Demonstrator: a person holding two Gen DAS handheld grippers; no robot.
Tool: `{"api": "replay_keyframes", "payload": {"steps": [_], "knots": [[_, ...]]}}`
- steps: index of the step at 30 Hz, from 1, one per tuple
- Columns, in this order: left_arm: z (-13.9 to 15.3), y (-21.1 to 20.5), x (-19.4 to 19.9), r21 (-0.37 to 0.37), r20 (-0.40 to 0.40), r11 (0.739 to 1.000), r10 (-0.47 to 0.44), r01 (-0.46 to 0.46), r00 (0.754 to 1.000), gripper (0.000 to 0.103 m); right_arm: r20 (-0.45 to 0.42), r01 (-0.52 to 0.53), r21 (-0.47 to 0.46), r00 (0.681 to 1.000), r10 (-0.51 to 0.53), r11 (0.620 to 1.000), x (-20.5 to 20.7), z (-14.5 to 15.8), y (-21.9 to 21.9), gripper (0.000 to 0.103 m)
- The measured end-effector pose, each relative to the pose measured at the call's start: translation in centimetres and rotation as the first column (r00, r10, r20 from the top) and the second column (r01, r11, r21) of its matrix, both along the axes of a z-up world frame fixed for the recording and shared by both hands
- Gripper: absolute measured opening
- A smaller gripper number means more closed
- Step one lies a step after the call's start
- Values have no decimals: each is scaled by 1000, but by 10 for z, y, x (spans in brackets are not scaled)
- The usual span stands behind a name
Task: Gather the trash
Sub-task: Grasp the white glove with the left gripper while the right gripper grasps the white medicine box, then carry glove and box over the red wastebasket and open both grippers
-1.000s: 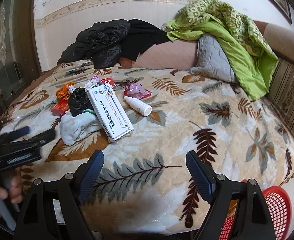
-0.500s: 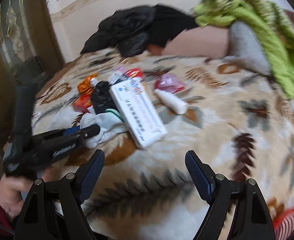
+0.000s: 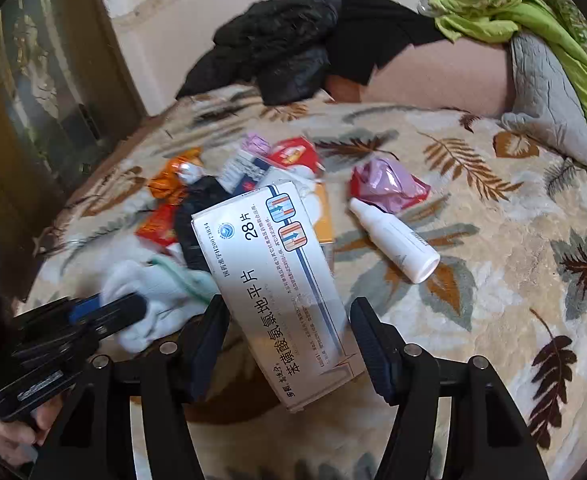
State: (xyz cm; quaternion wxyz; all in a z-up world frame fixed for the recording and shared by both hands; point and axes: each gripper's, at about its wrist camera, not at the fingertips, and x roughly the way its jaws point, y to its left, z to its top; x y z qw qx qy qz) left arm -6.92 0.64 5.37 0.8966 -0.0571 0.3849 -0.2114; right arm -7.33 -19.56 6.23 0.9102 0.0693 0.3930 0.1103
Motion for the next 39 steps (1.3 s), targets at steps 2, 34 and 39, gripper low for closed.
{"api": "replay_keyframes", "payload": {"steps": [2, 34, 39], "knots": [[2, -2, -2, 2, 14, 1000, -6, 6, 1000, 26, 21, 18, 33, 1000, -19, 999, -11, 4, -2, 67], [64, -188, -153, 26, 117, 827, -561, 562, 820, 26, -3, 547, 341, 814, -581, 765, -276, 56, -216, 67], [58, -252, -187, 18, 44, 745, -667, 667, 744, 26, -56, 666, 338, 720, -692, 665, -330, 43, -263, 67]]}}
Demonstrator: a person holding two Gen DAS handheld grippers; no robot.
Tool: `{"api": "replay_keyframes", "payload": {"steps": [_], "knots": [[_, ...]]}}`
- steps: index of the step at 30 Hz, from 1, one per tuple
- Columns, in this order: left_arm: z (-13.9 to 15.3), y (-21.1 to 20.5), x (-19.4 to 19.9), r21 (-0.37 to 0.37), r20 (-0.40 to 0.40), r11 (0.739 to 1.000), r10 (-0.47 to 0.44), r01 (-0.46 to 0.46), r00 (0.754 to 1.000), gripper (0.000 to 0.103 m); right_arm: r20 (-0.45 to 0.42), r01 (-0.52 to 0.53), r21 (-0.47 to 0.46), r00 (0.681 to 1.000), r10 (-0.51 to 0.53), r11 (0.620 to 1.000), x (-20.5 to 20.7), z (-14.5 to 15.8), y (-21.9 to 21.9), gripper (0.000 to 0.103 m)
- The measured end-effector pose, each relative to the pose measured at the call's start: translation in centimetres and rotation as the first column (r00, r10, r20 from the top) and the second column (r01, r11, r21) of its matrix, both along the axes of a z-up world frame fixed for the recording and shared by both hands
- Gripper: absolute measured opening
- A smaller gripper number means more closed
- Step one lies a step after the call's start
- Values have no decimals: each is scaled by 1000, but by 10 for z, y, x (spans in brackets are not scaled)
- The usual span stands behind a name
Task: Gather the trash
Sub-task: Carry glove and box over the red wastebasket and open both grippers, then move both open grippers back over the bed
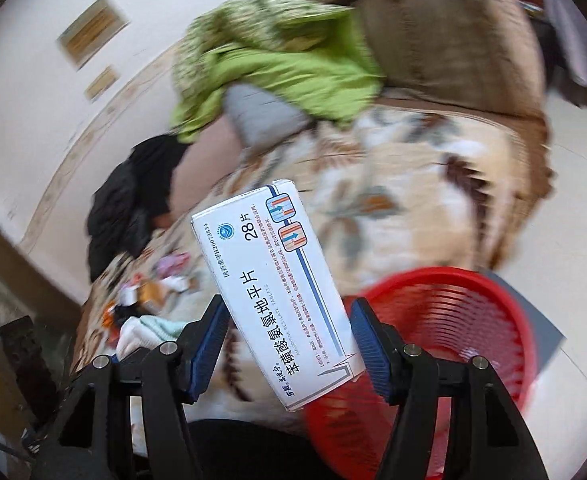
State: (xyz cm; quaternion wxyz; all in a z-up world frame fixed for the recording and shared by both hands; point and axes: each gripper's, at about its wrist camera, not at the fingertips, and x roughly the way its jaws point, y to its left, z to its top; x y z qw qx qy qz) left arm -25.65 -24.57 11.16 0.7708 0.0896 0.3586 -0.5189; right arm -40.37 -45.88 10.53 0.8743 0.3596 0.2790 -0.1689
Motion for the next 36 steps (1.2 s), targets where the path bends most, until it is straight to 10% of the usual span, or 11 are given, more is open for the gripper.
{"api": "replay_keyframes", "payload": {"steps": [8, 18, 36], "knots": [[-17, -77, -49, 93, -31, 983, -157, 159, 987, 26, -55, 91, 62, 995, -88, 994, -34, -30, -38, 69], [-19, -91, -56, 107, -50, 983, -143, 147, 989, 55, -52, 103, 65, 994, -100, 993, -46, -36, -49, 73], [18, 56, 29, 12, 32, 971, 237, -238, 971, 65, 14, -256, 5, 967, 256, 967, 69, -1, 43, 73]]}}
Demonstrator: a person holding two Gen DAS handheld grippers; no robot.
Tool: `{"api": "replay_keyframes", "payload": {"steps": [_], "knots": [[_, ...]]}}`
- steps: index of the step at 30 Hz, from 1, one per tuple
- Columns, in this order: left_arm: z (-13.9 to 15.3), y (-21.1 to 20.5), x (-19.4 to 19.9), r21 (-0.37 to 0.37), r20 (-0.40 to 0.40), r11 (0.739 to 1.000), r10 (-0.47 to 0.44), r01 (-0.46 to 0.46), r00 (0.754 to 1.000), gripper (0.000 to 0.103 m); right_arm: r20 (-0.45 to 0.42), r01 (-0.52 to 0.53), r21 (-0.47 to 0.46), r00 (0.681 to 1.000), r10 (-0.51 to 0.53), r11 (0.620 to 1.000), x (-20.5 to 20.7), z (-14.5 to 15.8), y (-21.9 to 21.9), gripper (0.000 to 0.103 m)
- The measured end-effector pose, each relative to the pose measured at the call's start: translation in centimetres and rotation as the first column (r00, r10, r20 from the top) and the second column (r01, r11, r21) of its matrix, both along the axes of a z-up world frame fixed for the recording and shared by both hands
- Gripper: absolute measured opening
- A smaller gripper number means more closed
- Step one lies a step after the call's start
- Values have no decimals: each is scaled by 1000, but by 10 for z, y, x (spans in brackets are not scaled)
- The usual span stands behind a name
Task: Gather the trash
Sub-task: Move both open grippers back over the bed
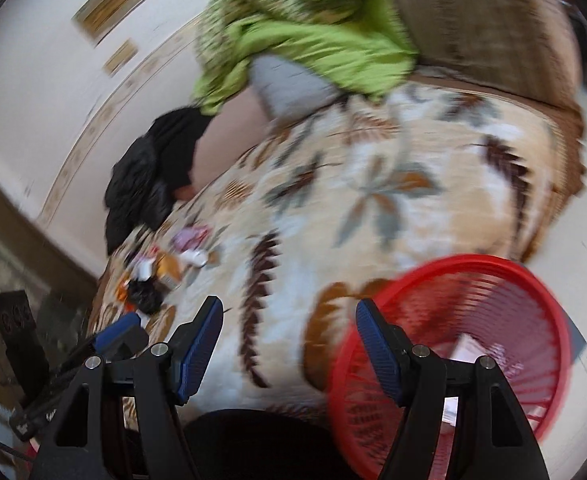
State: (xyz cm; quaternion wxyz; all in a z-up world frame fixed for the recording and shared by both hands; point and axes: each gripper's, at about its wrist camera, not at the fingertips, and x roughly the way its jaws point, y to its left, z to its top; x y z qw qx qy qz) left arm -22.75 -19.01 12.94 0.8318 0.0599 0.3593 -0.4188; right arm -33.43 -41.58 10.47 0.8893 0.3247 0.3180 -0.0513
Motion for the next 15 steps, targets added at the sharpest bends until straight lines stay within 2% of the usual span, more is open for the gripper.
{"api": "replay_keyframes", "payload": {"steps": [4, 7, 10, 15], "knots": [[-3, 47, 32, -12, -5, 992, 126, -126, 992, 65, -8, -121, -39, 993, 121, 992, 41, 4, 41, 73], [-9, 87, 59, -14, -5, 970, 241, -241, 970, 65, -20, -201, -51, 980, 200, 978, 71, 3, 72, 73], [-20, 132, 89, -33, -52, 931, 361, -362, 931, 65, -29, -276, -49, 961, 274, 960, 100, 2, 102, 73], [-38, 206, 131, -25, -64, 835, 547, -549, 835, 65, -55, -405, -61, 914, 402, 912, 149, -3, 159, 73]]}}
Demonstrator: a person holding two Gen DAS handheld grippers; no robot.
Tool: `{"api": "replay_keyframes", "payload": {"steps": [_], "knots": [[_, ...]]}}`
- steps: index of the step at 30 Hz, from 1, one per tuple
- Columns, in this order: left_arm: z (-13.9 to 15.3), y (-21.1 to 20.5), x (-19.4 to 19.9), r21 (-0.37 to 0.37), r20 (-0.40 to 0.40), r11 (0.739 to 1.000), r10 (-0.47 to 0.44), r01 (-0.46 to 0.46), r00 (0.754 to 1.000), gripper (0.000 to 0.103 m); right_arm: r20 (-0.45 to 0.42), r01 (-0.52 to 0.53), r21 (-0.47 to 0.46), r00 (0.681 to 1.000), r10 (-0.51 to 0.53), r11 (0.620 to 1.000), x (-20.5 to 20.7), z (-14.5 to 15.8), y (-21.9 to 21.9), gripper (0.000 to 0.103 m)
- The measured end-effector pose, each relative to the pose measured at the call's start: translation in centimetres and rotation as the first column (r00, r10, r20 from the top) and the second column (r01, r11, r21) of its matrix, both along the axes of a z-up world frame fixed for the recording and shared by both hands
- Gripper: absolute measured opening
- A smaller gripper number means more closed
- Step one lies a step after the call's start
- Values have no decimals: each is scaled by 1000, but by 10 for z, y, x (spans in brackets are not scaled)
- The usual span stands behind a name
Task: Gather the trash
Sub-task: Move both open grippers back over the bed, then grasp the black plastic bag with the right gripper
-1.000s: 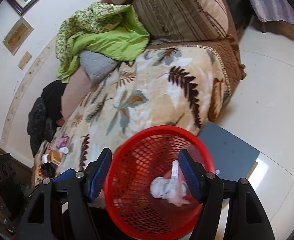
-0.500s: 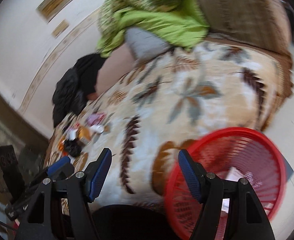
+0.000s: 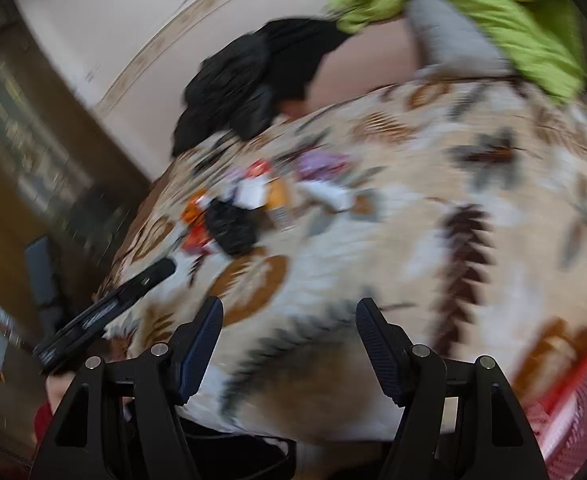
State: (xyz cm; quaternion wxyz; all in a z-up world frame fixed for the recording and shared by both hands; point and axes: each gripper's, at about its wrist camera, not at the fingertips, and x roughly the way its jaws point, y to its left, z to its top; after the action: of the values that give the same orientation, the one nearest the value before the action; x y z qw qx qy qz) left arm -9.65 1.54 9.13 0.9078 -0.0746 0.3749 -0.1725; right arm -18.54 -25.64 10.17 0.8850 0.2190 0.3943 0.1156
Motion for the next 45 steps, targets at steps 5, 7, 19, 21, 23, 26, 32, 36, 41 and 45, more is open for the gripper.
{"api": "replay_keyframes", "payload": {"steps": [5, 7, 19, 21, 23, 26, 32, 36, 41, 45], "knots": [[-20, 57, 28, 1, -13, 987, 158, -158, 987, 65, -36, -107, -48, 994, 105, 993, 64, -16, 62, 74], [-27, 70, 37, -5, -38, 980, 196, -196, 980, 65, -40, -122, -75, 992, 119, 990, 94, -24, 82, 76], [-35, 85, 85, -76, -60, 973, 212, -216, 976, 67, -75, -86, -99, 994, 78, 991, 192, -78, 111, 45], [-38, 81, 97, -92, -70, 973, 206, -212, 976, 67, -53, -96, -92, 994, 91, 991, 189, -71, 111, 30], [-42, 75, 109, -103, -90, 973, 196, -205, 977, 67, -22, -90, -87, 996, 89, 992, 179, -64, 106, 27], [-50, 69, 127, -154, -133, 969, 172, -192, 976, 67, -22, -87, -42, 996, 86, 995, 165, -62, 97, 20], [-72, 49, 142, -179, -226, 978, 69, -111, 972, 60, 2, -63, -24, 998, 63, 998, 140, -52, 73, 19], [-67, 27, 114, -121, -199, 992, -67, 43, 978, 59, 1, 0, 5, 1000, 0, 1000, 128, -47, 45, 19], [-56, -8, 47, -51, -161, 940, -341, 337, 926, 59, -21, 72, 37, 997, -72, 997, 116, -47, 12, 19], [-38, -1, 37, 25, -48, 960, -279, 280, 959, 69, -49, 96, 42, 994, -94, 994, 111, -50, 1, 19]]}}
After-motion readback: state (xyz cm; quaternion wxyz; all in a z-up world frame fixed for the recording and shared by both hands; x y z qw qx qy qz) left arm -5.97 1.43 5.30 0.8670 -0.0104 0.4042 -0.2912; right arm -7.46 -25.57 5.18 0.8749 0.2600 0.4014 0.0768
